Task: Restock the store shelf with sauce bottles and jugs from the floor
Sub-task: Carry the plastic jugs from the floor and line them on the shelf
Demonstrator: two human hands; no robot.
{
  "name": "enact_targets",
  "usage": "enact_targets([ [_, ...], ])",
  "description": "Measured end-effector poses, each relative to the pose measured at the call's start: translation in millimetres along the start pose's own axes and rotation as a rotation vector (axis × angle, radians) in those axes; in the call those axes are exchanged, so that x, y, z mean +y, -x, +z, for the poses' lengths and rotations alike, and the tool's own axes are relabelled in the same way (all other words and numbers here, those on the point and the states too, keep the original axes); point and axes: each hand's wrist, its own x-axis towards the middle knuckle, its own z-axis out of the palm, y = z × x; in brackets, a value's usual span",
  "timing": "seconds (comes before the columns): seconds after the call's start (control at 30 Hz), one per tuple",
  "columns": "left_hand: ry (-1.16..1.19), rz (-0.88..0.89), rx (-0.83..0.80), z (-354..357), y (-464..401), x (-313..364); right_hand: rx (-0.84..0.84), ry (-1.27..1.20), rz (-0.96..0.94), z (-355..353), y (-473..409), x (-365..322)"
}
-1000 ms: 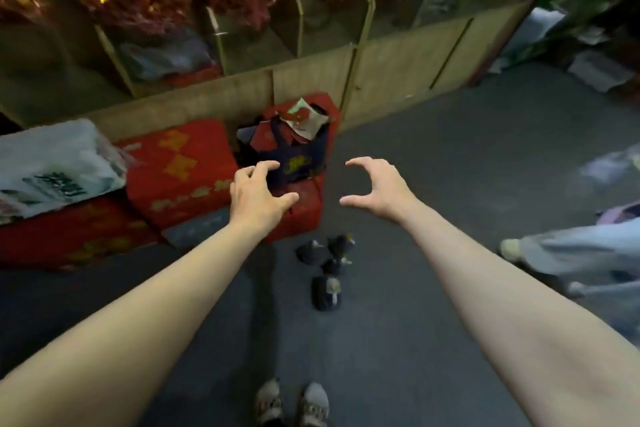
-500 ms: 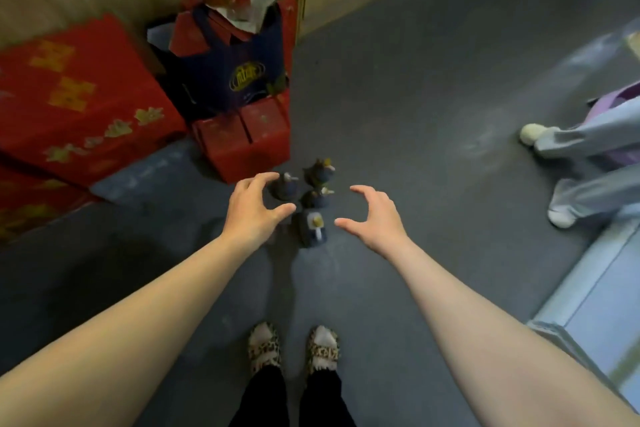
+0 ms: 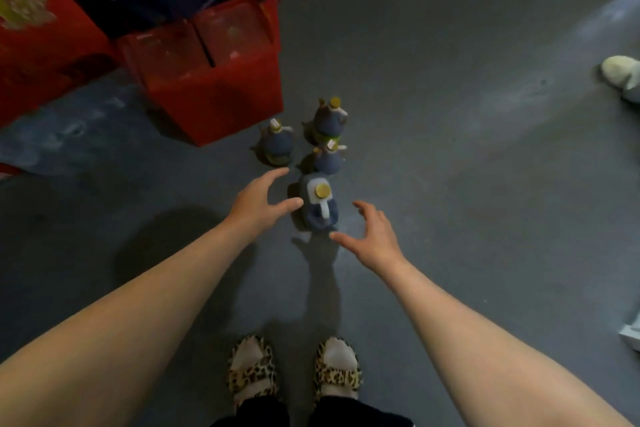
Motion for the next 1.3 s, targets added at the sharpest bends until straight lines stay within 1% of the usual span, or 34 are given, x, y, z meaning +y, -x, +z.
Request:
enact_targets([
  [0.1, 0.023, 0.052, -0.034, 31, -51, -37, 0.033, -0.01, -0.064, 39, -44, 28],
  [0.2, 0.057, 0.158, -0.13, 55, -97, -68, 0.06, -0.049, -0.137, 71, -81, 56],
  [0.33, 0.111, 0.284, -0.248, 76, -140, -88, 0.097, -0.117, -0.239, 100, -113, 86],
  [0.43, 0.142, 0.332, -0.26, 86, -154, -100, 0.11, -0.145, -0.302, 116, -125, 98],
  [0.5, 0.17, 0.331, -0.228, 91, -156, -105, 0.127, -0.191, -0.318, 127, -125, 102],
  [0.57, 0.153, 0.316, -0.179, 92, -152, -107, 0.132, -0.251, -0.292, 136, -121, 106],
  [0.67, 0.019, 0.316, -0.09, 93, -138, -115, 0.109, -0.329, -0.254, 146, -120, 112],
  [0.73, -0.057, 0.316, -0.07, 95, -129, -130, 0.079, -0.394, -0.228, 152, -124, 118],
  [0.8, -0.09, 0.301, -0.074, 93, -122, -148, 0.038, -0.417, -0.193, 158, -125, 124],
  [0.9, -0.093, 0.281, -0.081, 88, -113, -156, 0.012, -0.444, -0.171, 162, -126, 133],
  [1.03, -0.011, 0.329, -0.21, 97, -112, -155, 0.005, -0.486, -0.173, 162, -123, 130],
  [1.1, 0.018, 0.334, -0.245, 95, -115, -154, -0.008, -0.52, -0.19, 164, -122, 130],
  [1.2, 0.069, 0.319, -0.217, 92, -121, -150, -0.024, -0.536, -0.223, 165, -122, 131],
  [1.3, 0.029, 0.302, -0.169, 94, -121, -148, -0.043, -0.544, -0.215, 160, -119, 129],
])
